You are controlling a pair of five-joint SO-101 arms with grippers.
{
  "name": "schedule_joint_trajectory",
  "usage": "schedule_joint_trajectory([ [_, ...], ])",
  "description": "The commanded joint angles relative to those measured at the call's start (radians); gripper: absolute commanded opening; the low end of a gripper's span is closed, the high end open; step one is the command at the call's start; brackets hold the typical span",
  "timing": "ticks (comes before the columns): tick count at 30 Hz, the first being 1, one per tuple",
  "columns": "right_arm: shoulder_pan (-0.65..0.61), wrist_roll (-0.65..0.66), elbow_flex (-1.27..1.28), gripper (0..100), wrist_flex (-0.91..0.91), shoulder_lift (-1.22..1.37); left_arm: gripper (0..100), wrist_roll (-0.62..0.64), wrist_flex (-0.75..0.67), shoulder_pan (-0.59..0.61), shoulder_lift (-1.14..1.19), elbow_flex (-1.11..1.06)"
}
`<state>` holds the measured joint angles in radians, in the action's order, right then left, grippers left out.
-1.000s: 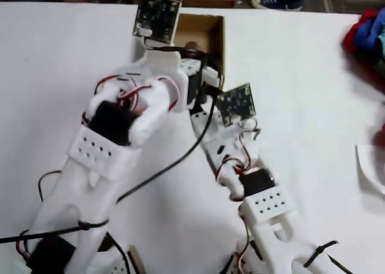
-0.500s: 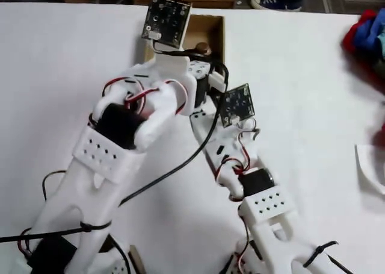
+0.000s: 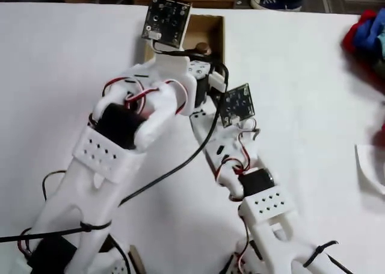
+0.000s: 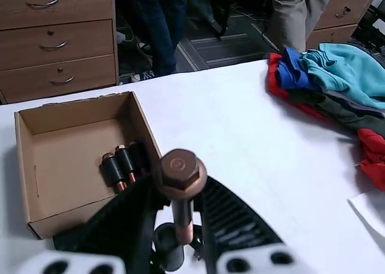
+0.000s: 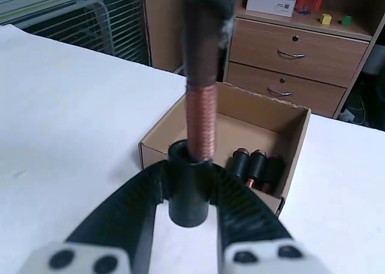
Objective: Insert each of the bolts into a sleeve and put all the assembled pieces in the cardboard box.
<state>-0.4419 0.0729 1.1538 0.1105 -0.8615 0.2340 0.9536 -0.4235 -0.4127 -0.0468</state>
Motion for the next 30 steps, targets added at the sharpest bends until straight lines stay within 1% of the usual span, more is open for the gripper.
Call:
schedule_joint_trajectory([
  [1,-0.002,0.005,-0.048,2.2,0.004,-0.031,3,-0.002,-0.018,0.038,-0.005,0.007],
  [5,-0.005,0.005,-0.048,2.2,0.004,-0.031,3,0.000,-0.018,0.048,-0.005,0.001],
  [13,-0.007,0.005,-0.049,2.2,0.004,-0.028,3,0.005,-0.026,0.040,-0.005,-0.082],
  [21,-0.008,0.005,-0.052,2.2,0.002,-0.031,3,0.005,-0.028,0.040,-0.005,-0.081],
  [30,-0.008,0.005,-0.087,2.2,0.002,-0.031,3,0.005,-0.060,0.040,-0.003,-0.082],
])
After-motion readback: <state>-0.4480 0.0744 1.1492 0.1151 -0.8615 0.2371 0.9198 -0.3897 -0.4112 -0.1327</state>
